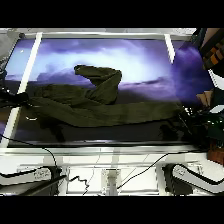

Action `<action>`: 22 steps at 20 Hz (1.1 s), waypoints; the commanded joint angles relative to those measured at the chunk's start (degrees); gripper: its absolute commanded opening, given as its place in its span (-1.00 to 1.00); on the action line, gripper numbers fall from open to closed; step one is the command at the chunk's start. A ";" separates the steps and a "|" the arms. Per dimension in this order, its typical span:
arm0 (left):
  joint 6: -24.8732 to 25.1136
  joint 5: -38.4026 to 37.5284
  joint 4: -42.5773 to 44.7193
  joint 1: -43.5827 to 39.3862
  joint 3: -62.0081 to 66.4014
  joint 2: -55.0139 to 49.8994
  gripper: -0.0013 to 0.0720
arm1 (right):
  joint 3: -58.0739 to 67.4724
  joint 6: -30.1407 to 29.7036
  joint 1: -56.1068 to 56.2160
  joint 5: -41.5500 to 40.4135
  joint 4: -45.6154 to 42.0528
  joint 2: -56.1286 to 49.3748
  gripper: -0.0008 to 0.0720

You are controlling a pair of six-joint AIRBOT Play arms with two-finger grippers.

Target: Fold the clothes and pants, and hang the long-sleeved shirts on hangers.

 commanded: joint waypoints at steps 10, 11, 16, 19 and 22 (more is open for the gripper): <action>-0.02 0.44 0.04 0.02 0.17 -0.31 -0.84 | 7.65 1.09 1.20 -13.81 1.03 -4.39 -0.93; -0.35 0.35 0.02 0.02 0.52 -0.20 -0.84 | 11.02 -0.94 1.20 -12.66 1.60 -4.39 -0.93; -4.11 -0.26 -4.09 0.13 10.21 -0.17 -0.84 | 31.89 -6.75 1.18 -7.32 -0.35 -4.44 -0.94; -4.13 -0.28 -8.74 0.20 18.99 -0.17 -0.84 | 43.04 -12.74 1.18 -1.95 -3.91 -4.44 -0.94; -4.13 -2.47 -10.05 0.22 25.14 -0.17 -0.84 | 49.48 -14.49 1.18 6.45 -10.60 -4.46 -0.94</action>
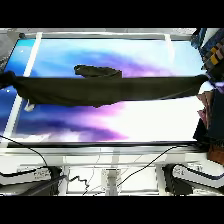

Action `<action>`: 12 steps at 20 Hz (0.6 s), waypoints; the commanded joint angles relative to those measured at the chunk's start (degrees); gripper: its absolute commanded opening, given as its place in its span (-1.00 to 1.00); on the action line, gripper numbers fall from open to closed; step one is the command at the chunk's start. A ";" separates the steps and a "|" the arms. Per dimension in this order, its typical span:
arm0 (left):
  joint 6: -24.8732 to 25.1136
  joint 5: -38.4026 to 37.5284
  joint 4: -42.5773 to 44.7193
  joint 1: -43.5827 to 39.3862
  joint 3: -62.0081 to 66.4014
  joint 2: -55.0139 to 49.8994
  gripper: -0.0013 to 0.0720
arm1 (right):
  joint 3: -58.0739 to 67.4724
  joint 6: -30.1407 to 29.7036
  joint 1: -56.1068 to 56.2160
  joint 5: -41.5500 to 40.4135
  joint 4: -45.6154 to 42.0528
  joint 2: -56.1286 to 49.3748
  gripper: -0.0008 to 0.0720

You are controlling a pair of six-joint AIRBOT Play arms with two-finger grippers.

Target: Fold the clothes and pants, and hang the long-sleeved shirts on hangers.

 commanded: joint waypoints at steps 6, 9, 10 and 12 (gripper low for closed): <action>-0.24 -17.90 -1.20 4.83 6.25 -1.01 -0.84 | 7.56 -9.40 0.00 16.41 -6.67 -0.57 -0.94; -0.26 -26.12 5.84 7.17 4.68 -1.38 -0.84 | 7.32 -13.20 0.00 21.18 -7.54 -0.57 -0.94; -0.26 -27.91 7.43 8.04 3.15 -1.31 -0.84 | 6.93 -13.44 0.00 22.14 -7.67 -0.57 -0.94; -0.20 -28.59 9.79 9.35 -3.19 -0.22 -0.85 | 4.79 -13.64 0.00 23.28 -7.63 -0.55 -0.94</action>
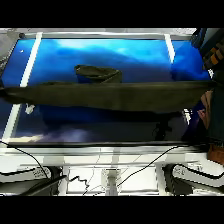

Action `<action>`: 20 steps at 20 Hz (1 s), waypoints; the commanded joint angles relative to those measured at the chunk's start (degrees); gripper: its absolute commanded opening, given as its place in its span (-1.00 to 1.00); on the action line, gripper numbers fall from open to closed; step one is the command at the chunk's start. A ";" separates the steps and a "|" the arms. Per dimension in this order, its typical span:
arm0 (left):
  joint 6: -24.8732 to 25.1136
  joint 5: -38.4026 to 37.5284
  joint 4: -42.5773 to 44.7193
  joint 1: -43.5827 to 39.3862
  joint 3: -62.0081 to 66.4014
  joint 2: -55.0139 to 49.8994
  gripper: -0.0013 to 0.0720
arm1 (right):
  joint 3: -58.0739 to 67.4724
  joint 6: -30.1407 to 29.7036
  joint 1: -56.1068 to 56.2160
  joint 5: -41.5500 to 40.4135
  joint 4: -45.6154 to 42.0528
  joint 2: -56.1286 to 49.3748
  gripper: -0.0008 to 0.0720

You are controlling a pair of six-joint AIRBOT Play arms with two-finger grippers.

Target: Fold the clothes and pants, and hang the long-sleeved shirts on hangers.

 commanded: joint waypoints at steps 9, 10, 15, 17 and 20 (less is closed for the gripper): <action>5.44 -3.15 12.39 4.92 -28.85 2.75 -0.84 | -17.51 -3.30 0.00 -0.39 -0.50 -0.04 -0.94; 5.40 -0.83 12.24 4.83 -27.26 2.75 -0.84 | -17.40 -3.19 0.00 -5.05 -0.48 -0.04 -0.94; 3.74 12.28 11.80 -1.57 -11.89 2.75 -0.85 | -14.99 1.05 4.72 -20.76 -7.52 -1.70 -0.94; 0.02 20.31 11.76 -6.32 -5.90 2.75 -0.85 | -9.35 3.82 7.82 -19.63 -11.47 -5.07 -0.94; -0.42 28.26 12.81 -12.90 -0.02 2.78 -0.84 | -0.28 5.20 10.71 -19.15 -11.65 -8.48 -0.94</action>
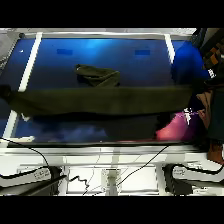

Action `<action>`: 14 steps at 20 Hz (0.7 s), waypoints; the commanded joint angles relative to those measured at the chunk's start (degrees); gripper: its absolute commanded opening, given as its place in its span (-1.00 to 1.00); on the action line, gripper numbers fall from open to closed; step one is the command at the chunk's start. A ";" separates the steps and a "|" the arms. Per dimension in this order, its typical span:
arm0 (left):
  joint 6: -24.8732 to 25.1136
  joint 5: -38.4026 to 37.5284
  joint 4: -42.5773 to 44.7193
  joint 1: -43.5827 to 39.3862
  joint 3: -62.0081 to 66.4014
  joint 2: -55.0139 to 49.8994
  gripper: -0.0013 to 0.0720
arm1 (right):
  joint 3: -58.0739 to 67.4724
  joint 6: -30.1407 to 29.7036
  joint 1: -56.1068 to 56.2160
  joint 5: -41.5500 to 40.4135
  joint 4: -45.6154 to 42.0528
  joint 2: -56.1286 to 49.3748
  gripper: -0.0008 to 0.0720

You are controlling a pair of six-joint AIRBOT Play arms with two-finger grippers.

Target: Fold the clothes and pants, and hang the long-sleeved shirts on hangers.

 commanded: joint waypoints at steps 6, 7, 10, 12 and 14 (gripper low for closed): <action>-3.72 0.37 5.40 -4.98 4.31 1.70 -0.85 | 10.71 3.04 2.58 6.75 -3.15 -1.81 -0.94; -3.72 -0.15 6.03 -4.37 0.96 2.86 -0.85 | 9.27 2.60 2.38 9.44 -3.15 -1.70 -0.94; -3.78 5.29 6.51 -3.50 -17.35 10.95 -0.85 | 1.11 0.59 2.36 12.28 -3.32 0.24 -0.94; -4.33 9.38 7.02 -3.50 -31.30 18.21 -0.85 | -7.61 -0.42 2.38 10.99 -3.28 4.85 -0.94; -4.11 11.56 10.36 -3.34 -42.47 25.57 -0.85 | -17.09 -1.55 2.36 8.92 -3.41 11.34 -0.94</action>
